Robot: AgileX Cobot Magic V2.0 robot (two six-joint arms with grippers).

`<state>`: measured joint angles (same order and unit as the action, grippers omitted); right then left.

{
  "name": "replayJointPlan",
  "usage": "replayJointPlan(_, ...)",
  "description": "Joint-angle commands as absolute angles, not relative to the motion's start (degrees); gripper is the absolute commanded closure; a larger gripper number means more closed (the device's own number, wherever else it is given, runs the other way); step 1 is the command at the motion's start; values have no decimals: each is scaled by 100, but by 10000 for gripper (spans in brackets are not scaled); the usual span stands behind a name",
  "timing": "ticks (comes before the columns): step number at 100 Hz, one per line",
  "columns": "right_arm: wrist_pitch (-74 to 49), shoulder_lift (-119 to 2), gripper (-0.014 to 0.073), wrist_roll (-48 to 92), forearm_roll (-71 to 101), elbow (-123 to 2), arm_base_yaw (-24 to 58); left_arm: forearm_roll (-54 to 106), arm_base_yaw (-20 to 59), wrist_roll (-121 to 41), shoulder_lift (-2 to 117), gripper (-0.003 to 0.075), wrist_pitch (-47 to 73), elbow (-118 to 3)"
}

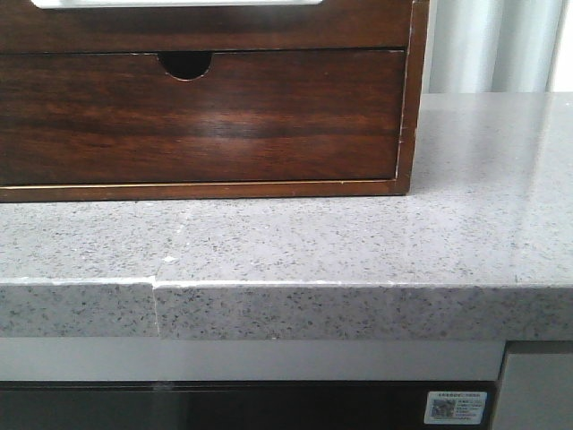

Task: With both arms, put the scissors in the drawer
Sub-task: 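Move the left gripper toward the white drawer handle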

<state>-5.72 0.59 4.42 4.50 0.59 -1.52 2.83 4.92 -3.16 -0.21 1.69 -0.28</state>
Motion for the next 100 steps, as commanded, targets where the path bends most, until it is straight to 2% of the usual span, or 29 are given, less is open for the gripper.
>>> replayJointPlan(1,-84,185,662,455,416,149,-182,309,476,-254,-197,741,-322,171)
replayJointPlan(71,-84,185,662,455,416,149,-182,309,476,-254,-197,741,-331,171)
replayJointPlan(100,131,185,662,455,507,-59,-182,508,476,-254,-197,741,-719,96)
